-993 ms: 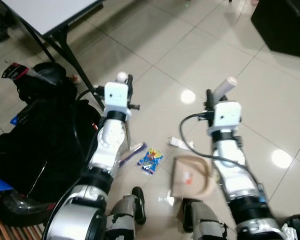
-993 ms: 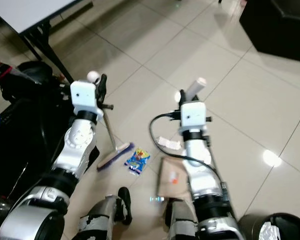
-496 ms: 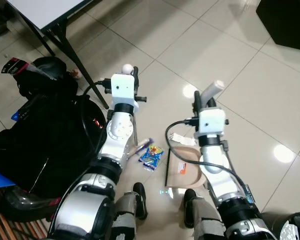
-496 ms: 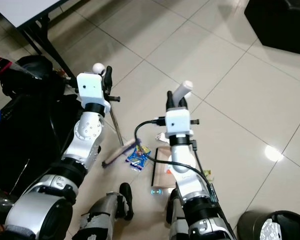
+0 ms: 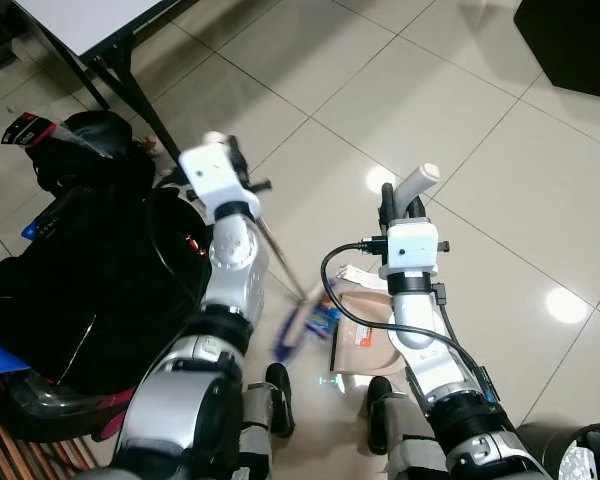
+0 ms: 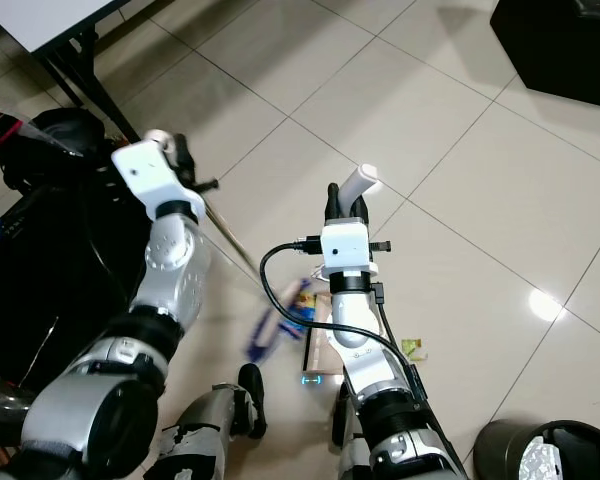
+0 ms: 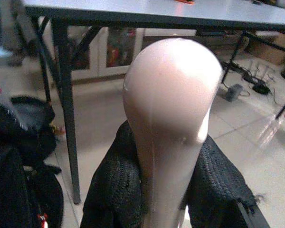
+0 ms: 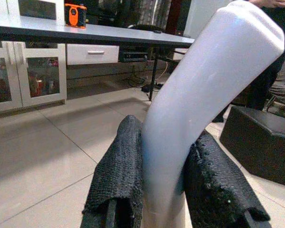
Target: Sweep floor
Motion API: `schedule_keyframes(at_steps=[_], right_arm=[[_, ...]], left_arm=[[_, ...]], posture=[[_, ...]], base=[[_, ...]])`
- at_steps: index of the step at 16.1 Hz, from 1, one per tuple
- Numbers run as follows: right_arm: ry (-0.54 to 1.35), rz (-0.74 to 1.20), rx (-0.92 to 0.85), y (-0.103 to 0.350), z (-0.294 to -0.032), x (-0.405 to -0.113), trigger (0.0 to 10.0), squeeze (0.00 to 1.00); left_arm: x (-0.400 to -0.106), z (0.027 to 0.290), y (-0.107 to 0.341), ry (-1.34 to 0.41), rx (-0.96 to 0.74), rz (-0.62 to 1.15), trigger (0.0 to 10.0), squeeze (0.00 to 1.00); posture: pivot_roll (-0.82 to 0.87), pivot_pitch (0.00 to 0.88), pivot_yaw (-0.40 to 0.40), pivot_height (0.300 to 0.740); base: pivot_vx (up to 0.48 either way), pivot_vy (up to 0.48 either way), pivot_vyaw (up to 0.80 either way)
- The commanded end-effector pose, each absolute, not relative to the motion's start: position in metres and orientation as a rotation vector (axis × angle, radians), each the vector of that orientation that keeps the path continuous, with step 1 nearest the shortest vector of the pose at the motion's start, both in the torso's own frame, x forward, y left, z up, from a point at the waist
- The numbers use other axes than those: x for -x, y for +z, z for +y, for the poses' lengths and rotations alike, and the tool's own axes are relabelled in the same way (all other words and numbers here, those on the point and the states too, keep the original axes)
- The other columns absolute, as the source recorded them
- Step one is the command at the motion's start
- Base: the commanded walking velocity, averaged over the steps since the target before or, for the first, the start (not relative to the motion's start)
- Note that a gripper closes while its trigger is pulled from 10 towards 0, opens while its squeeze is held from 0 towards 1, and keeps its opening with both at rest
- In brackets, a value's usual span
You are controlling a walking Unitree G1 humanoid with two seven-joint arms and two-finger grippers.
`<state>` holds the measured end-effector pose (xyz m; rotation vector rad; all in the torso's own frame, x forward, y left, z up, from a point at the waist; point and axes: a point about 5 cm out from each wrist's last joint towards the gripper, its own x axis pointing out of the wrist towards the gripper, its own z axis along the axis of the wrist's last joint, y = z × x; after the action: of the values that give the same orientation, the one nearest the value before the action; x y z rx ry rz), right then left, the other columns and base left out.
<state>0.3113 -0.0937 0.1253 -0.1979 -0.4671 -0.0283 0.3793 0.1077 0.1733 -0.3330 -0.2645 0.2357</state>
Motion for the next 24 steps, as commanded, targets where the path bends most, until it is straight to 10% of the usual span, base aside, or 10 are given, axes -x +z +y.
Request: schedule_keyframes(at_steps=[1, 7, 17, 24], right_arm=[[-0.019, -0.388, 0.192, 0.108, -0.09, -0.307, 10.0, 0.0], [-0.033, -0.374, 0.177, 0.113, -0.094, -0.318, 10.0, 0.0], [-0.145, -0.407, 0.046, 0.132, -0.127, -0.331, 10.0, 0.0], [-0.107, -0.461, -0.053, 0.195, -0.147, -0.324, 10.0, 0.0]], left_arm=[[-0.378, 0.102, 0.163, 0.27, 0.419, -0.193, 10.0, 0.0], [-0.383, 0.09, 0.183, 0.083, 0.472, -0.232, 10.0, 0.0], [-0.397, 0.168, 0.234, -0.08, 0.025, -0.41, 10.0, 0.0], [-0.377, 0.174, 0.171, -0.124, -0.06, -0.132, 10.0, 0.0]], posture=[[0.09, 0.378, 0.078, 0.74], [0.08, 0.319, 0.07, 0.74], [0.06, 0.158, 0.076, 0.74], [-0.02, 0.041, 0.08, 0.74]], base=[[0.0, 0.0, 0.0], [0.0, 0.0, 0.0], [0.0, 0.0, 0.0], [0.0, 0.0, 0.0]])
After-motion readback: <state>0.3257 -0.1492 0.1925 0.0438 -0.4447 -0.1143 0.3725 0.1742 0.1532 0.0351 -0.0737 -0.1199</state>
